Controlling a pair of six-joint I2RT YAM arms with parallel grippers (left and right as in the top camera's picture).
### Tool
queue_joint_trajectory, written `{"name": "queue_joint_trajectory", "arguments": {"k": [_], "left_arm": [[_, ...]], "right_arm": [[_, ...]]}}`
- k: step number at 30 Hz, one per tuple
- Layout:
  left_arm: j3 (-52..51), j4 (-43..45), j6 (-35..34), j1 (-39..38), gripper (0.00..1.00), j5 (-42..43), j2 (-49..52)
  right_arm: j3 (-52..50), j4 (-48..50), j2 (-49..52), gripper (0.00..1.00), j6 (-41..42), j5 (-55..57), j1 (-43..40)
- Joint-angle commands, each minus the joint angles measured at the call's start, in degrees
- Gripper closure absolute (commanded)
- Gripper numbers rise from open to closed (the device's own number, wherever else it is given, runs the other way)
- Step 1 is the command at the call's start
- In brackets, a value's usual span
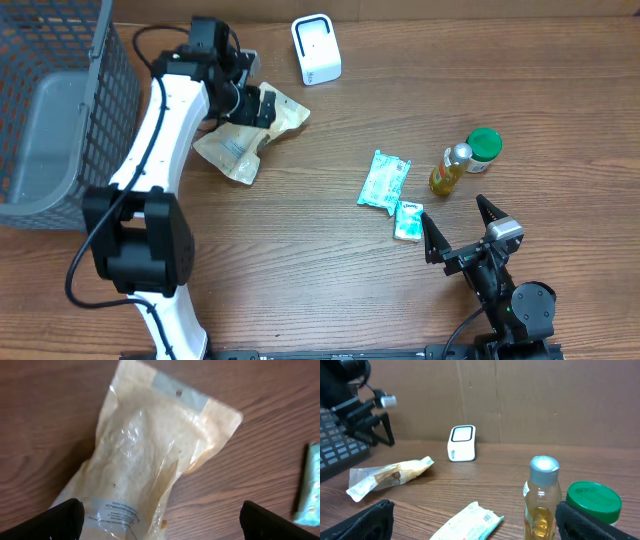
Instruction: Scan the item barcode
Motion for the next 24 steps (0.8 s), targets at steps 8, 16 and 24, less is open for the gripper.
{"name": "queue_joint_trajectory", "arguments": {"k": [8,16,24], "left_arm": [[1.51,0.24,-1.6,-0.04,0.0,0.66,-1.51],[1.51,0.24,-1.57,0.33,0.0,0.39,-1.55],[1.51,0.22,-1.57,-0.31,0.0,0.37,-10.6]], "right_arm": [[-0.61,0.17,-0.63,0.0,0.33,-0.07,-0.11],[-0.61,0.17,-0.63,0.0,0.33,-0.04,-0.11],[-0.61,0.17,-0.63,0.0,0.33,-0.07,-0.11]]}}
